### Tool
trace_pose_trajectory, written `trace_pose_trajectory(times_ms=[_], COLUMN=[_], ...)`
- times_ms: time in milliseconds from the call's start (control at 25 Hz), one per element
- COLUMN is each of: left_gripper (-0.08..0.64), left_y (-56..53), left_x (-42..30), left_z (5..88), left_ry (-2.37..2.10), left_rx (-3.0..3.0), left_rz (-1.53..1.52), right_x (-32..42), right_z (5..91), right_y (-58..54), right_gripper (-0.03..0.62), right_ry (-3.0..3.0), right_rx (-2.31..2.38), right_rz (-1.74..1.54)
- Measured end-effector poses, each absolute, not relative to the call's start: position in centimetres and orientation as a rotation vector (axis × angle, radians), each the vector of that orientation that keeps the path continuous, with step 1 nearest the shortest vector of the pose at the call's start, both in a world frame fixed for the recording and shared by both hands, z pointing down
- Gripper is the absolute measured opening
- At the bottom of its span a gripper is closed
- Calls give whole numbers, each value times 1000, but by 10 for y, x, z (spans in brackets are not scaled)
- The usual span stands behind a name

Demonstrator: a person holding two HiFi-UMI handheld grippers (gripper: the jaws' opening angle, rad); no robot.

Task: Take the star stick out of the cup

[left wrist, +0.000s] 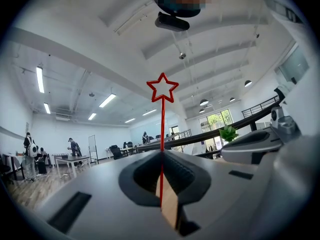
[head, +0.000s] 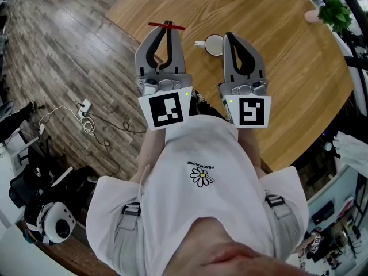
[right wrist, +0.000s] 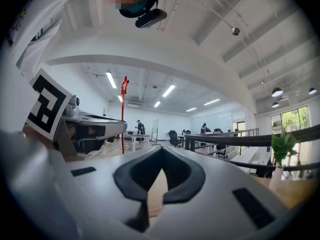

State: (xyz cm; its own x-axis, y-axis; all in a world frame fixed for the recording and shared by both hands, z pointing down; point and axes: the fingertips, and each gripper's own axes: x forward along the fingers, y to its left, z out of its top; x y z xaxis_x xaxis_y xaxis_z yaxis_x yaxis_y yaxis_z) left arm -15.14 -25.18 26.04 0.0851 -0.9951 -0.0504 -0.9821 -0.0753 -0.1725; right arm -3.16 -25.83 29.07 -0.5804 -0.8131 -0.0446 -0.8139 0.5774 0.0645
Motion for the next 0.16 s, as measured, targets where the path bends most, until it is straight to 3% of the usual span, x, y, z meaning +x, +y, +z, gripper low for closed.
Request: trace_pose_trajectory(times_ms=[160], left_gripper=[18], left_y=[-250], left_x=[-153], left_z=[258], left_ry=[2025], left_rx=[-2192], left_rz=[-114], right_x=[-39], right_z=[291], right_y=[-253], right_gripper=[5], right_ry=[2785], right_rx=[-1417], right_rz=[66])
